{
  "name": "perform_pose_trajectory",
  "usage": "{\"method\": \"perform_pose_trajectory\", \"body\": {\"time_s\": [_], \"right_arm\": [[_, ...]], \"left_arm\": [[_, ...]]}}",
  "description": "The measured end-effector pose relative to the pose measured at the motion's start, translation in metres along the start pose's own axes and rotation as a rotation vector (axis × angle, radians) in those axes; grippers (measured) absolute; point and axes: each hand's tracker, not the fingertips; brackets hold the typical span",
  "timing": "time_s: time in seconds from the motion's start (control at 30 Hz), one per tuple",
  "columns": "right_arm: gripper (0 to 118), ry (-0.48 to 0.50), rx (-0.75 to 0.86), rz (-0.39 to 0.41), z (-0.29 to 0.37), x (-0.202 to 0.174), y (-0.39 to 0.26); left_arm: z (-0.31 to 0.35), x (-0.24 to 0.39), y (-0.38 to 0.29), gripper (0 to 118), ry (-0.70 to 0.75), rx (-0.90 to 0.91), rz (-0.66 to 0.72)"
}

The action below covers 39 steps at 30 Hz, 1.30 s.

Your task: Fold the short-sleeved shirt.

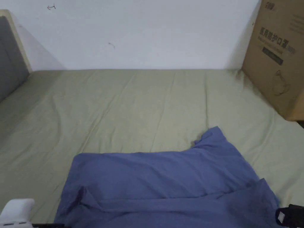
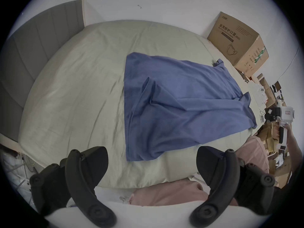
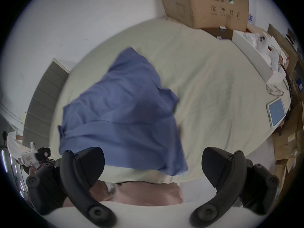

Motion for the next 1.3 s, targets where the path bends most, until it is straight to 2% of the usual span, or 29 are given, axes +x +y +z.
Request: {"method": "perform_pose_trajectory", "body": {"time_s": [0.07, 0.1, 0.13, 0.17, 0.2, 0.23, 0.3, 0.37, 0.43, 0.53, 0.63, 0.67, 0.7, 0.73, 0.77, 0.8, 0.87, 0.93, 1.0, 1.03, 1.13, 1.2, 1.27, 1.3], "right_arm": [[116, 0.031, 0.046, 0.010, 0.018, -0.025, 0.003], [115, 0.062, 0.093, 0.025, 0.027, -0.038, 0.002], [109, 0.096, 0.141, 0.061, 0.032, -0.049, 0.000], [78, 0.131, 0.209, 0.102, 0.041, -0.063, -0.002], [36, 0.138, 0.277, 0.138, 0.048, -0.078, -0.003], [3, 0.108, 0.311, 0.164, 0.051, -0.091, -0.004], [2, 0.092, 0.351, 0.148, 0.053, -0.108, -0.004], [2, 0.183, 0.323, 0.104, 0.050, -0.115, 0.003], [2, 0.216, 0.284, 0.063, 0.041, -0.119, 0.012], [2, 0.183, 0.244, 0.072, 0.026, -0.124, 0.022], [2, 0.099, 0.199, 0.118, 0.009, -0.124, 0.027], [2, 0.078, 0.180, 0.119, 0.004, -0.123, 0.027], [2, 0.075, 0.164, 0.108, -0.002, -0.121, 0.028], [2, 0.077, 0.147, 0.097, -0.008, -0.120, 0.029], [2, 0.082, 0.127, 0.085, -0.014, -0.118, 0.030], [2, 0.081, 0.112, 0.077, -0.018, -0.117, 0.031], [2, 0.070, 0.081, 0.057, -0.030, -0.116, 0.032], [2, 0.064, 0.059, 0.051, -0.040, -0.114, 0.034], [2, 0.050, 0.046, 0.055, -0.049, -0.114, 0.035], [2, 0.045, 0.041, 0.057, -0.053, -0.114, 0.036], [2, 0.045, 0.026, 0.067, -0.069, -0.111, 0.047], [2, 0.058, 0.058, 0.077, -0.081, -0.104, 0.066], [2, 0.092, 0.083, 0.116, -0.098, -0.098, 0.099], [2, 0.065, 0.092, 0.153, -0.110, -0.097, 0.121]], "left_arm": [[0.011, 0.009, 0.006, 111, -0.018, 0.039, 0.004], [0.011, 0.012, 0.005, 106, -0.045, 0.074, 0.000], [0.021, 0.019, 0.007, 91, -0.085, 0.164, -0.032], [0.032, 0.028, 0.008, 50, -0.092, 0.262, -0.064], [0.040, 0.036, 0.011, 11, -0.085, 0.337, -0.090], [0.045, 0.049, 0.011, 0, -0.057, 0.378, -0.109], [0.051, 0.057, 0.022, 0, -0.035, 0.462, -0.108], [0.039, 0.051, 0.049, 0, -0.088, 0.454, -0.046], [0.015, 0.032, 0.087, 0, -0.075, 0.374, 0.010], [-0.050, -0.007, 0.144, 3, -0.019, 0.240, 0.015], [-0.120, -0.041, 0.178, 69, 0.082, 0.136, -0.013], [-0.140, -0.051, 0.182, 78, 0.106, 0.109, -0.017], [-0.156, -0.060, 0.183, 78, 0.120, 0.092, -0.006], [-0.173, -0.068, 0.183, 104, 0.105, 0.087, 0.014], [-0.187, -0.070, 0.184, 118, 0.081, 0.071, 0.035], [-0.198, -0.076, 0.185, 115, 0.051, 0.069, 0.049], [-0.226, -0.084, 0.184, 114, 0.096, -0.026, 0.058], [-0.242, -0.080, 0.183, 114, 0.119, -0.085, 0.013], [-0.236, -0.064, 0.183, 113, 0.162, -0.037, -0.080], [-0.226, -0.048, 0.182, 101, 0.173, 0.006, -0.129], [-0.212, -0.016, 0.174, 0, 0.149, 0.073, -0.309], [-0.214, -0.006, 0.170, 1, 0.054, 0.019, -0.313], [-0.211, -0.002, 0.168, 1, 0.070, 0.020, -0.283], [-0.206, -0.003, 0.171, 1, 0.085, 0.044, -0.270]]}}
